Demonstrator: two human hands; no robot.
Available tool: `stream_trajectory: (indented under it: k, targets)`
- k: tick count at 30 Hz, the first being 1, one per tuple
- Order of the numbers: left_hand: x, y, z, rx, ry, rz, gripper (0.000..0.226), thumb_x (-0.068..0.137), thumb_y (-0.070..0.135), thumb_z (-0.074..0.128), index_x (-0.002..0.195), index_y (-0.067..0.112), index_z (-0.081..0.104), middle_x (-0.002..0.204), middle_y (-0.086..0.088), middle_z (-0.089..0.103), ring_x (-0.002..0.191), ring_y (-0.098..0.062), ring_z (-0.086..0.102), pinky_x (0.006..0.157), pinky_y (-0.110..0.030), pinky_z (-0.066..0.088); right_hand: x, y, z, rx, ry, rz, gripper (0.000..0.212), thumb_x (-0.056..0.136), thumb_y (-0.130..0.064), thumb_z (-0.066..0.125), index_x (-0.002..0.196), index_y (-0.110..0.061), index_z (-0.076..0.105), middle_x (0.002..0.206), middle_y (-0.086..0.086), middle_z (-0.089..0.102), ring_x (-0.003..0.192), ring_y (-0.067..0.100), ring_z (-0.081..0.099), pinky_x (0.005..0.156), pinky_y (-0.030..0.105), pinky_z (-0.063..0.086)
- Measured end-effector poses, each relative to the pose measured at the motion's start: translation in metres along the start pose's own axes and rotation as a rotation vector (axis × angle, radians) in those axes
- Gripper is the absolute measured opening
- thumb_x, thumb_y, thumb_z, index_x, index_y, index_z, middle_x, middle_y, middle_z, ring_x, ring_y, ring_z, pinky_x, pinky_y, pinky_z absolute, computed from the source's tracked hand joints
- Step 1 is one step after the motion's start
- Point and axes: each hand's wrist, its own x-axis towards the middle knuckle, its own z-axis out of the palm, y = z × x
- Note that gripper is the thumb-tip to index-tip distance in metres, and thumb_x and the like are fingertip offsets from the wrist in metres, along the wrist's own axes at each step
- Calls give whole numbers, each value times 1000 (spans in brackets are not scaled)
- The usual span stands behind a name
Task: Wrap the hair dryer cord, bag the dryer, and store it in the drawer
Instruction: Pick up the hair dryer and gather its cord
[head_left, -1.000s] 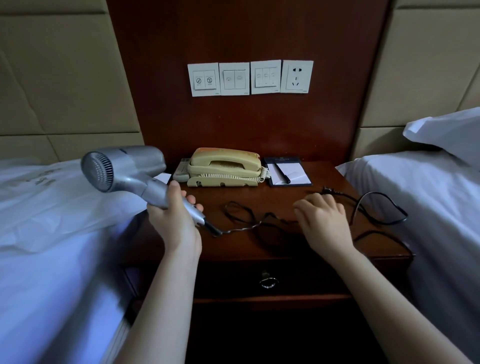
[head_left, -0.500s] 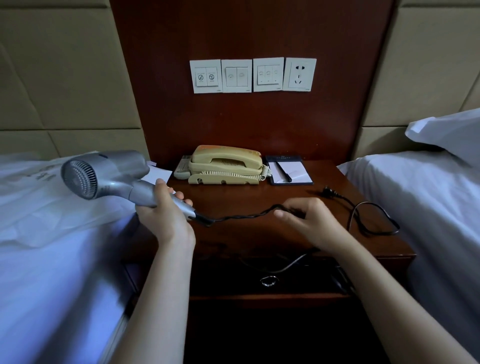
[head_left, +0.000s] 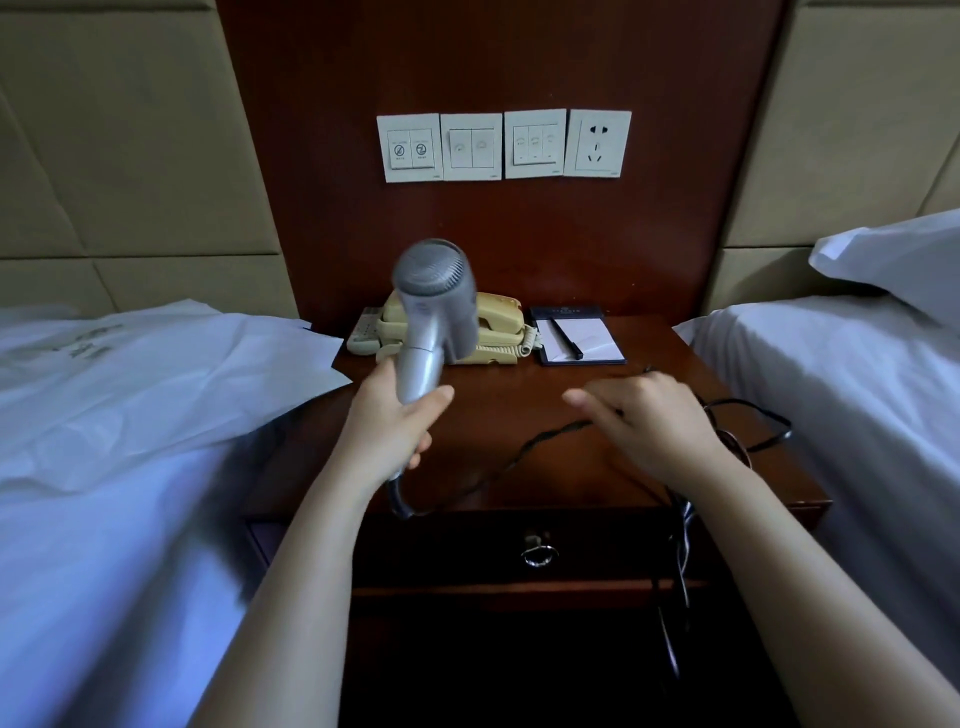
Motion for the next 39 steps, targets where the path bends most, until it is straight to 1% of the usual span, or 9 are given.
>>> stream_trajectory:
  k: [3, 7, 12, 20, 23, 26, 29, 34, 39]
  targets:
    - [-6, 4, 5, 32, -145, -35, 20, 89, 20, 61, 107, 18, 51, 72, -5, 51, 43, -11, 42, 38, -21, 34, 2, 2, -3, -46, 119, 8, 53, 88, -52, 42, 50, -24, 17, 40, -4, 20, 42, 21, 29, 42, 23, 17]
    - [-11, 6, 16, 135, -353, -50, 14, 90, 30, 60, 101, 23, 55, 71, -3, 53, 43, -10, 41, 37, -19, 31, 5, 0, 1, -70, 275, -5, 47, 86, -50, 43, 52, -19, 34, 41, 4, 42, 41, 34, 46, 45, 25, 20]
    - [-19, 5, 35, 187, -430, -38, 13, 93, 34, 53, 91, 22, 54, 68, -4, 52, 40, -9, 39, 38, -17, 29, 7, 2, -5, -105, 397, 10, 49, 84, -50, 51, 52, -12, 53, 41, 3, 48, 39, 27, 49, 40, 25, 29]
    - [-30, 23, 45, 348, -602, 21, 42, 86, 62, 36, 89, 24, 55, 58, -4, 45, 35, -8, 39, 36, -16, 32, 11, -2, -11, -83, 434, -16, 49, 82, -54, 52, 52, -15, 47, 41, 1, 45, 39, 27, 48, 42, 26, 31]
    - [-31, 27, 46, 388, -666, 108, 67, 71, 67, 44, 105, 10, 56, 60, 1, 47, 33, 0, 39, 35, -14, 31, 12, -2, -17, -32, 377, -1, 52, 81, -57, 52, 52, -15, 46, 41, 2, 45, 39, 24, 45, 41, 29, 33]
    - [-31, 22, 44, 371, -657, 96, 48, 87, 56, 51, 98, 10, 55, 59, 4, 47, 38, -3, 43, 39, -18, 33, 15, -1, -25, 122, 237, 81, 52, 79, -56, 57, 53, -12, 48, 44, -1, 43, 43, 17, 41, 45, 32, 34]
    - [-34, 19, 44, 245, -670, -19, 36, 98, 38, 40, 87, 5, 48, 56, -4, 44, 44, -18, 39, 45, -25, 31, 17, 10, -36, 415, 84, 128, 46, 84, -40, 63, 56, -7, 50, 49, -1, 36, 49, 10, 31, 48, 29, 25]
    - [-39, 21, 43, 166, -718, -77, 43, 101, 36, 31, 71, 10, 46, 53, -9, 48, 32, -11, 36, 37, -16, 28, 10, 29, -39, 642, -42, 241, 39, 84, -32, 64, 59, -5, 52, 54, 7, 38, 50, 9, 31, 44, 19, 23]
    - [-36, 14, 42, -79, -796, -207, 46, 101, 35, 30, 80, -1, 50, 48, -9, 48, 28, -10, 34, 35, -10, 24, -6, 52, -22, 894, -124, 420, 32, 85, -16, 64, 67, 7, 52, 59, 6, 41, 54, 13, 36, 48, 22, 25]
